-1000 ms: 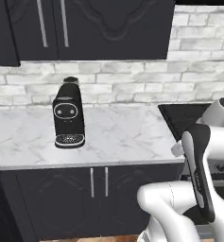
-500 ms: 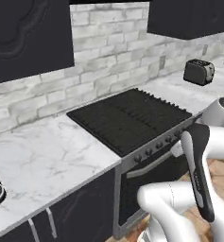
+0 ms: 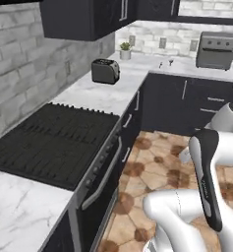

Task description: Organize the utensils by type. Pick up the wooden spoons from the counter and place them in the open cabinet. Then pick up the metallic utensils from the counter and place them in the open drawer.

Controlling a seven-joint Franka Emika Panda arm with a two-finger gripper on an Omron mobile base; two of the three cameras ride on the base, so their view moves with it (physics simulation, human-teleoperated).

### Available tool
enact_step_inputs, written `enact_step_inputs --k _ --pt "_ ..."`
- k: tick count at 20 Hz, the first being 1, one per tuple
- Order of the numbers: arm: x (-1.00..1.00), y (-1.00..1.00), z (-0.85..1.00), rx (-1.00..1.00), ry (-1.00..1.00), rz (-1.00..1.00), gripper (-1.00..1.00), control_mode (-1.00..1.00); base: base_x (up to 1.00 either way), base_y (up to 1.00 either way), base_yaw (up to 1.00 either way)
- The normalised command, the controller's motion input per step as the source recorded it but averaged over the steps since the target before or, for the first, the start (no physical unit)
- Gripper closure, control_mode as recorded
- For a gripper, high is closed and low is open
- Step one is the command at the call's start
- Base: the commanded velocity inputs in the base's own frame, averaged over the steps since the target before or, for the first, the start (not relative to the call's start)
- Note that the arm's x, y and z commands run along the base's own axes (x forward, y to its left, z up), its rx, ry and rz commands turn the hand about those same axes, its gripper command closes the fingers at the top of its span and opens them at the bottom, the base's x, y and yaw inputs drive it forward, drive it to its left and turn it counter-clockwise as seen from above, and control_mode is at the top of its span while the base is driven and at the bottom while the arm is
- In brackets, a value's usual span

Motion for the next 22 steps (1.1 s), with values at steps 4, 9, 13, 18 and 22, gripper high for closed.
enact_step_inputs --k 4,9,13,18,22 --pt "0.0 0.0 0.0 0.0 0.0 0.0 -1.0 1.0 0.14 -0.16 -0.7" --pt "0.0 0.0 0.0 0.0 0.0 0.0 -1.0 1.0 0.48 0.1 -0.44" --pt "0.0 0.0 0.0 0.0 0.0 0.0 -1.0 1.0 0.74 0.13 -0.13" --pt "0.0 0.0 0.0 0.0 0.0 0.0 -1.0 1.0 0.88 0.0 -0.03" --pt "0.0 0.0 0.0 0.0 0.0 0.0 -1.0 1.0 0.97 -0.07 0.0"
